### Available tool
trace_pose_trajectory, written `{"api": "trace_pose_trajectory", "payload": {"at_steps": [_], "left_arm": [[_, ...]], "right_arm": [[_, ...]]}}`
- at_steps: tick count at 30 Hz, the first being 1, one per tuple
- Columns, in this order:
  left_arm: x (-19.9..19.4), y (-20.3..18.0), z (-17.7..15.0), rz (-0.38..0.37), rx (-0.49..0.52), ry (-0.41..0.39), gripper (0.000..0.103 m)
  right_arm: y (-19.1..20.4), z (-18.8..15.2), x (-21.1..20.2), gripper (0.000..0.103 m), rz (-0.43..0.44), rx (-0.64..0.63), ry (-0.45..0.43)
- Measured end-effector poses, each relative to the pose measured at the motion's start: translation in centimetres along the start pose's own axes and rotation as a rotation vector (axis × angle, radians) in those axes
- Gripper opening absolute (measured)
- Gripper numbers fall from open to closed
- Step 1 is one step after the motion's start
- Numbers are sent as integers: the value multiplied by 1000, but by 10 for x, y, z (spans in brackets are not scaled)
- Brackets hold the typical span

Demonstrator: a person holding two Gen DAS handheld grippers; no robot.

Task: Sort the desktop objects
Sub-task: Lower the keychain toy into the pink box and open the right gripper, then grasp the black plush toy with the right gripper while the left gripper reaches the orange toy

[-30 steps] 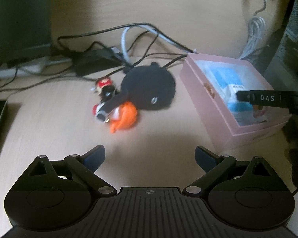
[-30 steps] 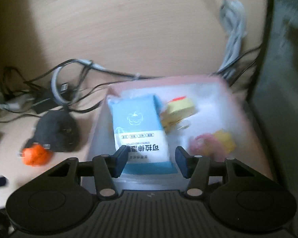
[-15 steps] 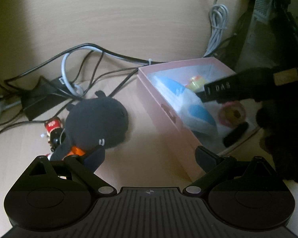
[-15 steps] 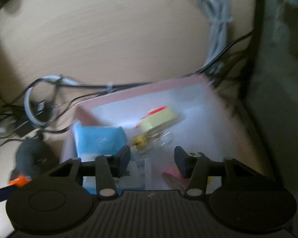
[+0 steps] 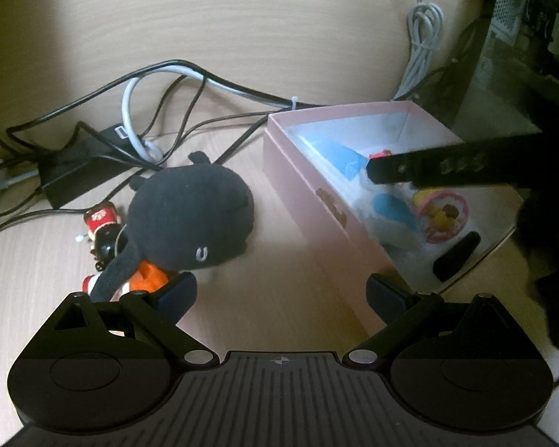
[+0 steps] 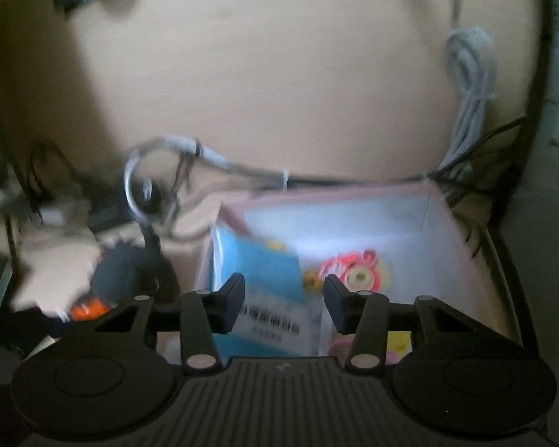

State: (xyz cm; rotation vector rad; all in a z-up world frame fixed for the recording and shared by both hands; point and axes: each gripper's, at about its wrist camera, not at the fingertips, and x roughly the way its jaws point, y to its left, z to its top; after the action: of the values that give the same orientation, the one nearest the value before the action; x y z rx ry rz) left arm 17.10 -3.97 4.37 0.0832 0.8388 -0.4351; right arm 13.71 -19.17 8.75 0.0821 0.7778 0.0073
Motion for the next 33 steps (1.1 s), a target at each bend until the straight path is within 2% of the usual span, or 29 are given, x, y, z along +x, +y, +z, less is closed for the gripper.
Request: {"api": "trace_pose_trajectory", "payload": {"at_steps": [2,6,11,14,16,18,20,24,26,29,31,33], "left_arm": [[-3,3,-3,11,-1,3,100],[-7,13,-10,35,-35,16,100],[-14,17,-16,62,-50,19,100],[-23,18,-18,85,-49,2,100],[-30,17,-19,110,-54,-10,100],[-40,17,-21,135,-64,-22,100],[-51,18,-24,148,-83,-30,100],[-72,24,-38,208,-137,-28,101],[-82,33,-49,251,-176,-25,101],[-99,50,-67,296,-248,-16,101],[-111,61,-79,321,-281,-14,101],[-125,74,-92,353,-311,-15,102]], "right_arm": [[-2,1,-2,53,-40,1,-11],[-2,-4,-7,53,-200,-85,-55],[-8,-6,-9,53,-111,-27,-6],[-4,-13,-15,55,-18,-43,43],[3,-21,-18,61,-66,-79,33],[9,-27,-22,63,-142,-123,7],[8,-27,-28,63,-162,-113,13],[3,-21,-54,63,-72,-36,-20],[13,-16,-63,63,-44,-66,-64],[51,-7,-65,68,17,-165,-95],[79,-1,-59,86,64,-222,-97],[110,5,-40,94,104,-296,-98]]}}
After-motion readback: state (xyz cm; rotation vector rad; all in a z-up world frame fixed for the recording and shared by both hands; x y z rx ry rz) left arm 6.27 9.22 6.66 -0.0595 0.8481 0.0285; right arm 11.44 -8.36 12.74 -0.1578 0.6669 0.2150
